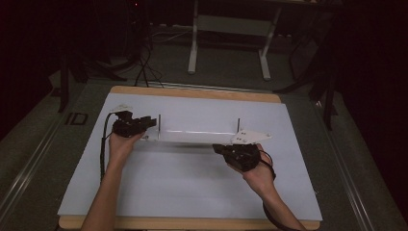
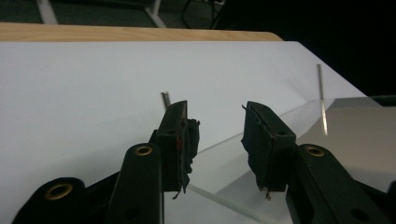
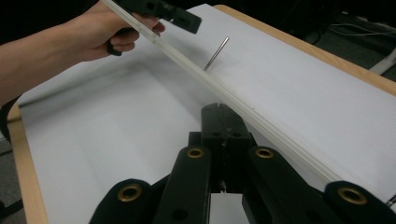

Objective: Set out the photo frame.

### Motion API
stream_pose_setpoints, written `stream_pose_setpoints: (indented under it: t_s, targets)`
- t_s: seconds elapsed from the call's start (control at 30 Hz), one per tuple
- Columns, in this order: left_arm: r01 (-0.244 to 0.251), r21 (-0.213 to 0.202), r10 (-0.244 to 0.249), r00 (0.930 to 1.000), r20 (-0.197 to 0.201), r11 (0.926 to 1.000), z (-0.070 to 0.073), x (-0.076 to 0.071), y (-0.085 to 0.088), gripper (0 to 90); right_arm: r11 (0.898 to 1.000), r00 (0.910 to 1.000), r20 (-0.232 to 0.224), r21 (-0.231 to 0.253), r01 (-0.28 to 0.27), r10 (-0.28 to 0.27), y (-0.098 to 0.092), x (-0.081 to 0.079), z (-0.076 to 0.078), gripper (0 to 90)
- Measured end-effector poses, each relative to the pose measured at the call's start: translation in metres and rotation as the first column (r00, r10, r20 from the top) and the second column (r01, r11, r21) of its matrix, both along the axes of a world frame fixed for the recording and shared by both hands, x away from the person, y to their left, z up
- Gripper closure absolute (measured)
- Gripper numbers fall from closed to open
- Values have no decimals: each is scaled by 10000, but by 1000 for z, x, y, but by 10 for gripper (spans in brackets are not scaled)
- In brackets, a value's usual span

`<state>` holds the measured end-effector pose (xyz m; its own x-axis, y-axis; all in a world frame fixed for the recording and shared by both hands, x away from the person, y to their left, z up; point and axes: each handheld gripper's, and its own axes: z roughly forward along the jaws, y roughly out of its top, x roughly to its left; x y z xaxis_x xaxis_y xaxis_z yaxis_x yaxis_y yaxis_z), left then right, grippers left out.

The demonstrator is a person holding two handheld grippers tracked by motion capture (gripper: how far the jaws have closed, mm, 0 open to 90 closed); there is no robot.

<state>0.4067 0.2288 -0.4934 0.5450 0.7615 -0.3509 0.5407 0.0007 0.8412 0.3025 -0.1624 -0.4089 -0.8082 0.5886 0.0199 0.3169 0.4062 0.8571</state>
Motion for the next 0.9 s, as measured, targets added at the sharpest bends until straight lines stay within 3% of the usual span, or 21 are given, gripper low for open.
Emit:
stream_pose_setpoints:
  t_s: [0.3, 0.47, 0.77, 0.9]
  targets:
    - [439, 38, -440, 9979, 470, 9990, 2, -14, 3, 586, 9997, 9998, 82, 145, 195, -196, 1, 9, 8, 900]
    - [296, -97, -288, 9972, 689, 9995, 4, -19, 8, 584, 9995, 9996, 100, 174, 270, -272, 3, 13, 13, 900]
    - [89, 696, -168, 9934, 1132, 9975, 14, -30, 13, 583, 9990, 9992, 133, 239, 367, -370, 4, 20, 18, 900]
    - [110, 739, -200, 9924, 1218, 9972, 14, -33, 16, 569, 9989, 9990, 179, 232, 401, -405, 5, 23, 21, 900]
